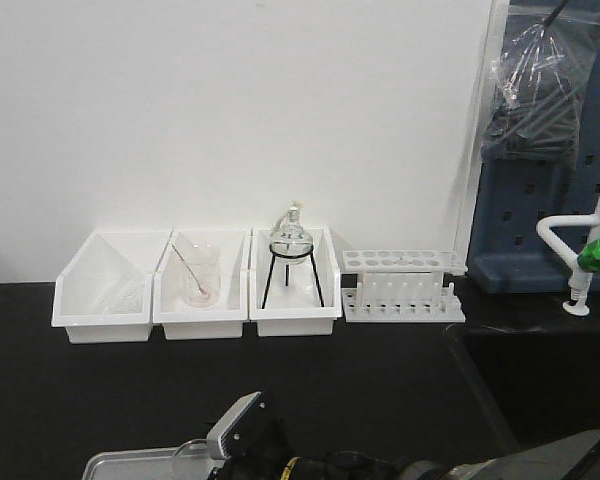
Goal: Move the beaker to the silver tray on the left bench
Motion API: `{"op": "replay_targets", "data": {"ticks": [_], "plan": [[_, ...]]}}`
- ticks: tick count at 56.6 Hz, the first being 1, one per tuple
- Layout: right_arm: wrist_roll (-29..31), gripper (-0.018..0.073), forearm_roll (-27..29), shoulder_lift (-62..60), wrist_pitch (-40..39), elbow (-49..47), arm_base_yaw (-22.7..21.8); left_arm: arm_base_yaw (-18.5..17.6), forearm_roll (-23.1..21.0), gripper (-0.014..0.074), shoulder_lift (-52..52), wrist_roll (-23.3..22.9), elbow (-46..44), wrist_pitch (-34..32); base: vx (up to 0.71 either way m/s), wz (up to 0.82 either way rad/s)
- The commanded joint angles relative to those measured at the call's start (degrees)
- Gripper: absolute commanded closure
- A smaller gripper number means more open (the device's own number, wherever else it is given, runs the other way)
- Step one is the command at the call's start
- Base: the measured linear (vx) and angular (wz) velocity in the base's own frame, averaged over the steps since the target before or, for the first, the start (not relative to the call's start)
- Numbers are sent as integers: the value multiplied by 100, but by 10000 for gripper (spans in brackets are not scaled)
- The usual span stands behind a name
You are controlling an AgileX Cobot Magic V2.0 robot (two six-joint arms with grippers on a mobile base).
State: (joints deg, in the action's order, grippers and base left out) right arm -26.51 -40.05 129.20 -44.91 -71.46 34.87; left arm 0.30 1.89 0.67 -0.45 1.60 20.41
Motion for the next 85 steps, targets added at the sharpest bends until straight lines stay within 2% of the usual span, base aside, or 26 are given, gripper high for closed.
{"op": "replay_targets", "data": {"ticks": [1, 10, 16, 22, 25, 32, 35, 37, 45, 47, 51, 63, 85], "plan": [[-1, -159, 155, -526, -470, -144, -7, -33, -2, 595, 90, -6, 159, -456, 0, 0], [-19, -117, 150, -875, -486, -144, -7, -33, -2, 595, 90, -6, 159, -456, 0, 0], [-360, -48, 127, -1223, -394, -144, -7, -33, -2, 595, 90, -6, 159, -456, 0, 0], [-1137, 129, -259, -1870, 359, -144, -7, -33, -2, 595, 90, -6, 159, -456, 0, 0], [-1640, 261, -615, -2207, 942, -144, -7, -33, -2, 595, 90, -6, 159, -456, 0, 0], [-3718, 577, -2129, -3221, 2540, -144, 34, -33, -2, 595, 90, -6, 159, -456, 0, 0], [-4729, 575, -3097, -3627, 2922, -118, 38, -33, -2, 595, 90, -6, 159, -456, 0, 0], [-5427, 573, -3714, -3982, 2914, -54, 38, -33, -2, 595, 90, -6, 159, -456, 0, 0], [-7615, 568, -6158, -5163, 2734, 314, 19, -33, -2, 595, 90, -6, 159, -456, 0, 0], [-7849, 568, -6213, -5421, 2700, 428, 6, -33, -2, 595, 90, -6, 159, -456, 0, 0], [-8051, 567, -6198, -5894, 2572, 646, -58, -33, -2, 595, 90, -6, 159, -456, 0, 0], [-8056, 567, -6198, -6981, 2451, 1120, -57, -33, -2, 595, 90, -6, 159, -456, 0, 0], [-8071, 567, -6157, -7713, 2406, 1172, -57, -33, -2, 595, 90, -6, 159, -456, 0, 0]]}}
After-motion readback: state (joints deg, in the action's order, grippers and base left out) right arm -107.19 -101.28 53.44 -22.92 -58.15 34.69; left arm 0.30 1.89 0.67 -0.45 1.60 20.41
